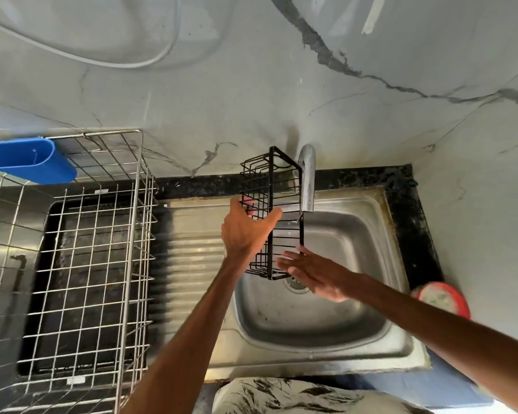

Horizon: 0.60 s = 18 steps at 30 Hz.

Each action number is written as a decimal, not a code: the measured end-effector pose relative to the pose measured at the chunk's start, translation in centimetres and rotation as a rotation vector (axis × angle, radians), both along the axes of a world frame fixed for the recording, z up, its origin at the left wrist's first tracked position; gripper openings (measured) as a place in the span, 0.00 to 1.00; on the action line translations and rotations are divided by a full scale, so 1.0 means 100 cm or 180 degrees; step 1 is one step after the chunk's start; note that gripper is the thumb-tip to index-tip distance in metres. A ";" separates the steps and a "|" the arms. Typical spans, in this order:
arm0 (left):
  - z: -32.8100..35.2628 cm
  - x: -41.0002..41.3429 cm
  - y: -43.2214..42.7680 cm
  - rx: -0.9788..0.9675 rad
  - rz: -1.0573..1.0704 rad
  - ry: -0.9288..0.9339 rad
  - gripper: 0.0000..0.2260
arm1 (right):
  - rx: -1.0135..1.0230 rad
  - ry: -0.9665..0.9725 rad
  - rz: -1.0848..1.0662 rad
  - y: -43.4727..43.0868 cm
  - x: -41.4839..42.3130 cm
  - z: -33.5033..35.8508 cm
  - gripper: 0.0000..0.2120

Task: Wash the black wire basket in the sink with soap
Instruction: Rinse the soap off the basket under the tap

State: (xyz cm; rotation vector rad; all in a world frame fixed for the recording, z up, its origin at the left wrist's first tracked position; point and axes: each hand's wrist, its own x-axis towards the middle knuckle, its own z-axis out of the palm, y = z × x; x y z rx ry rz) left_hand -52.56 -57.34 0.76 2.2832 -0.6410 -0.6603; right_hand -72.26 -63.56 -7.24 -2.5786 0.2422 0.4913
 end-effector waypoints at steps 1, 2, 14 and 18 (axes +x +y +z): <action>-0.001 -0.001 0.000 -0.0056 0.0028 -0.0004 0.28 | 0.0066 -0.0008 0.0046 -0.001 -0.005 0.001 0.24; -0.001 -0.003 0.001 -0.0115 0.0028 -0.0016 0.29 | -0.0040 -0.0011 0.0101 -0.006 -0.009 0.000 0.25; 0.022 -0.005 0.000 0.0057 -0.0303 -0.0311 0.45 | -0.0982 -0.0055 -0.0609 -0.091 0.046 0.014 0.36; 0.020 -0.002 0.003 0.0124 -0.0138 -0.0349 0.45 | -0.0566 -0.0188 -0.0390 -0.037 0.019 -0.001 0.33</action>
